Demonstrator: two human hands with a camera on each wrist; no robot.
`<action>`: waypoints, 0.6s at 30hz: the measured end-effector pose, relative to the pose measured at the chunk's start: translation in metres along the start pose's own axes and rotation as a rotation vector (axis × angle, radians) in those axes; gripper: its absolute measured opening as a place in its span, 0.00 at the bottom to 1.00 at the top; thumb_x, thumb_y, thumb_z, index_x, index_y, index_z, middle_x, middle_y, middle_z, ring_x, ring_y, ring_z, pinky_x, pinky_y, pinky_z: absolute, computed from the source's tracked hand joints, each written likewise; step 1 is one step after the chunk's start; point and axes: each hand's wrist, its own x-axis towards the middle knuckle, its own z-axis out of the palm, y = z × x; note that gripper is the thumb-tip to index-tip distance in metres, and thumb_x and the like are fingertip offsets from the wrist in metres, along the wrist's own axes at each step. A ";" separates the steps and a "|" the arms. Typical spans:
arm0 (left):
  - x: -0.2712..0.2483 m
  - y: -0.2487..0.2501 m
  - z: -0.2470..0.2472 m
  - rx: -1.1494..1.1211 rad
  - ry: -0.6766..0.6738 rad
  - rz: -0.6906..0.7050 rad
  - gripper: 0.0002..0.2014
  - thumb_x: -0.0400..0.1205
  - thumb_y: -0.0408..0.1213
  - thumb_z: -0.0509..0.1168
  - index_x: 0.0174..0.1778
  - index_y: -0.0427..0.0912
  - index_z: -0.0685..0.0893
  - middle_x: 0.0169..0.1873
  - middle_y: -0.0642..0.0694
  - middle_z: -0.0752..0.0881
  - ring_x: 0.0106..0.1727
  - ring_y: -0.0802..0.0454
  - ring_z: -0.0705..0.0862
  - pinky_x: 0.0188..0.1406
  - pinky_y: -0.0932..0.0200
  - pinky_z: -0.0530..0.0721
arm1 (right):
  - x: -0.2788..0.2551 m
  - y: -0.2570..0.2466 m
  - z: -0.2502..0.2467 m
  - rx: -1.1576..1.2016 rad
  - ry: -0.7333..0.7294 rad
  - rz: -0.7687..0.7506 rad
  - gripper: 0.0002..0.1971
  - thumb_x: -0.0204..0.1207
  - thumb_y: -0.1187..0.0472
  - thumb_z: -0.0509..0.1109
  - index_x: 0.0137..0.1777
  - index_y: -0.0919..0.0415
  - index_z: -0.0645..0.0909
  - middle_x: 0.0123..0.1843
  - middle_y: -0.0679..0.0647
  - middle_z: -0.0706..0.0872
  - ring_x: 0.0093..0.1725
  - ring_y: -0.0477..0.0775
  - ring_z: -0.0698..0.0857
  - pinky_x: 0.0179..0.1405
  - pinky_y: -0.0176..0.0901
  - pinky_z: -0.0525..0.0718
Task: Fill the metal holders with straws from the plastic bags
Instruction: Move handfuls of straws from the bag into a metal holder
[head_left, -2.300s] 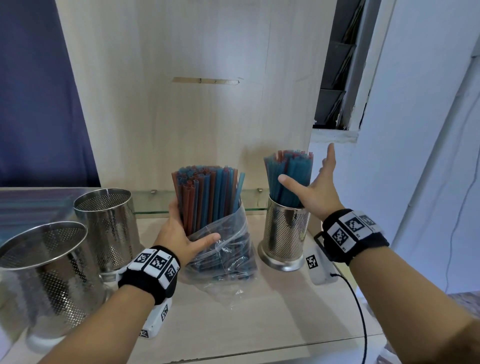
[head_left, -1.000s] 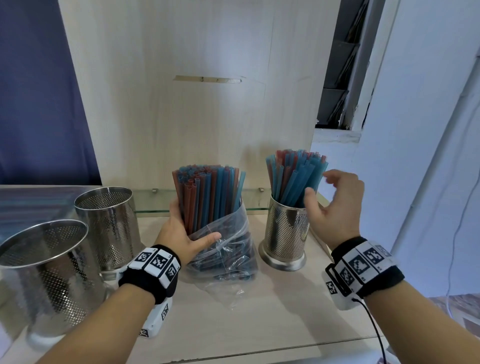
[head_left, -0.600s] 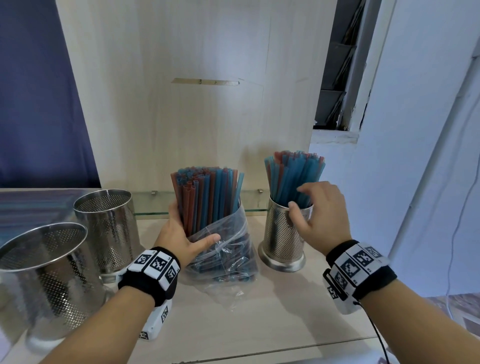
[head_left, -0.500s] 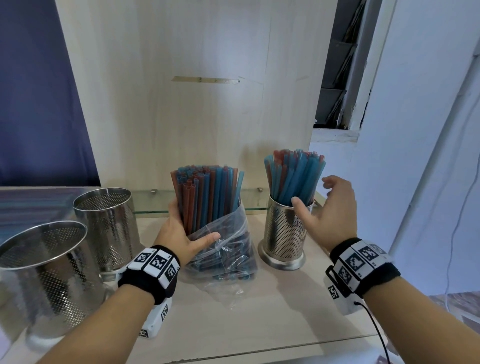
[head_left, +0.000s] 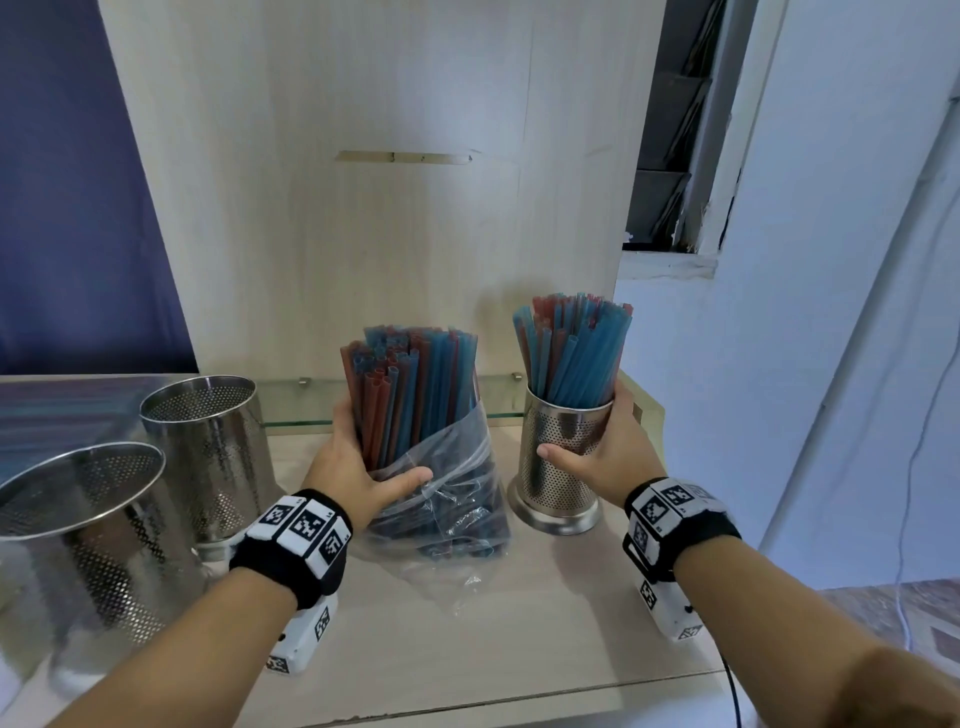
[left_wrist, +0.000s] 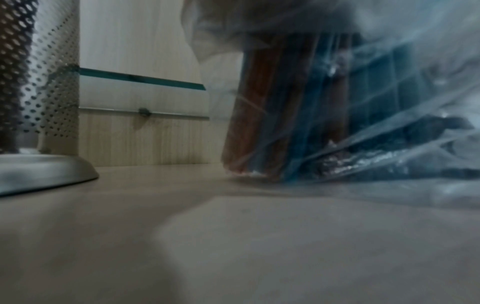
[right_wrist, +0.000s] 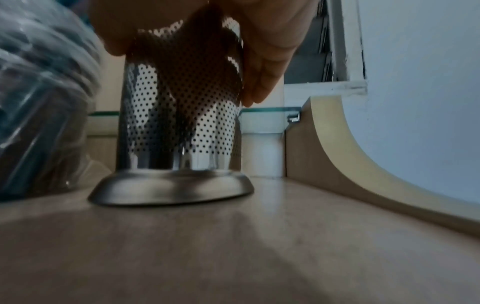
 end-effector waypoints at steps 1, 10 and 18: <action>0.000 0.000 0.000 0.000 0.001 0.012 0.53 0.63 0.48 0.84 0.78 0.46 0.57 0.60 0.44 0.83 0.61 0.43 0.83 0.63 0.55 0.78 | 0.001 0.001 0.002 -0.007 -0.005 0.000 0.58 0.60 0.46 0.87 0.83 0.56 0.55 0.78 0.51 0.73 0.75 0.51 0.76 0.69 0.38 0.73; 0.022 0.006 -0.007 -0.130 0.112 0.070 0.50 0.63 0.39 0.85 0.77 0.47 0.63 0.53 0.59 0.79 0.57 0.56 0.81 0.64 0.57 0.79 | 0.005 0.008 0.006 -0.015 -0.012 0.038 0.60 0.59 0.43 0.87 0.84 0.53 0.52 0.79 0.51 0.73 0.74 0.55 0.77 0.71 0.49 0.77; 0.038 -0.009 0.002 -0.233 -0.047 -0.150 0.56 0.49 0.55 0.86 0.73 0.47 0.71 0.58 0.51 0.85 0.60 0.51 0.84 0.65 0.48 0.82 | 0.006 0.010 0.007 -0.007 -0.024 0.039 0.60 0.59 0.44 0.87 0.84 0.51 0.50 0.80 0.51 0.72 0.75 0.55 0.77 0.71 0.49 0.77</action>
